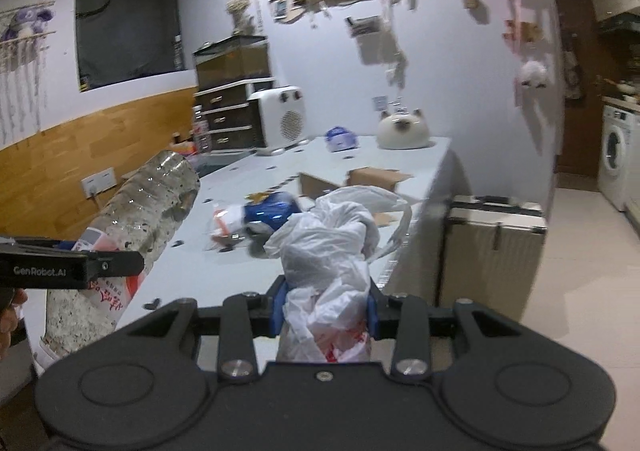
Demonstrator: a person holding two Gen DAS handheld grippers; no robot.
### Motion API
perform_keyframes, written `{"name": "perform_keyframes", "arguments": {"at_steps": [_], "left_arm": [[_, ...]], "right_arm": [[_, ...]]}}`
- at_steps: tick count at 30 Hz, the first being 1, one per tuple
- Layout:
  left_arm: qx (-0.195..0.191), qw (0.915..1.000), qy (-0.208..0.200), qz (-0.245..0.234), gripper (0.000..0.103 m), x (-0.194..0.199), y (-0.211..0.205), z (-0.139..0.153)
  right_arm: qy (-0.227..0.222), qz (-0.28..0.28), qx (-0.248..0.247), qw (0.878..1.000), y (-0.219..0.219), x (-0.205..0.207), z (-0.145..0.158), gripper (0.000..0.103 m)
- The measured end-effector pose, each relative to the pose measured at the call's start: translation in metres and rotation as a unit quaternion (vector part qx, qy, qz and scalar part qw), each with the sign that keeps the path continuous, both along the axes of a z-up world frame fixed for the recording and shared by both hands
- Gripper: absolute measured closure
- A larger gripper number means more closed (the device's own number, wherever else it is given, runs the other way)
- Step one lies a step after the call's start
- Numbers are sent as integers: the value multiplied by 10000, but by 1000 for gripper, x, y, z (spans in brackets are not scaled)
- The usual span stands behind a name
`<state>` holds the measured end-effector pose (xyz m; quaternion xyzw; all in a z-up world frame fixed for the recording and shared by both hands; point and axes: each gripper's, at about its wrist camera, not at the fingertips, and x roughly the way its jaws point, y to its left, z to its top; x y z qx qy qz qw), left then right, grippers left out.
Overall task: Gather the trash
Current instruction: 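Carry the white bag and clear bottle with both tools over the wastebasket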
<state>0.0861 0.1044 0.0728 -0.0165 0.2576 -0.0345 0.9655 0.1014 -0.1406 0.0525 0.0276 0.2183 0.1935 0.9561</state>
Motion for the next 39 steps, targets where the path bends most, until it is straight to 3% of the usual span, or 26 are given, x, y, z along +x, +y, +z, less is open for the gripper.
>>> {"name": "perform_keyframes", "arguments": {"at_steps": [10,20,29,39], "left_arm": [[-53,9981,-34,-606,41,8,-87,-14],[-62,9939,364,-1038,41,33,-169,-50],[-151,9871,1060,-1187,41,70,-231,-119],[-201,9767,1792,-1160,41,121,-266,-204]], "right_arm": [[-1,-764,-73,9970,-78,-18,-7,65],[153,-1432,-176,9894,-150,-28,-29,65],[610,-1779,-164,9820,-194,-13,-74,65],[1328,-2081,-83,9690,-219,32,-142,65]]}}
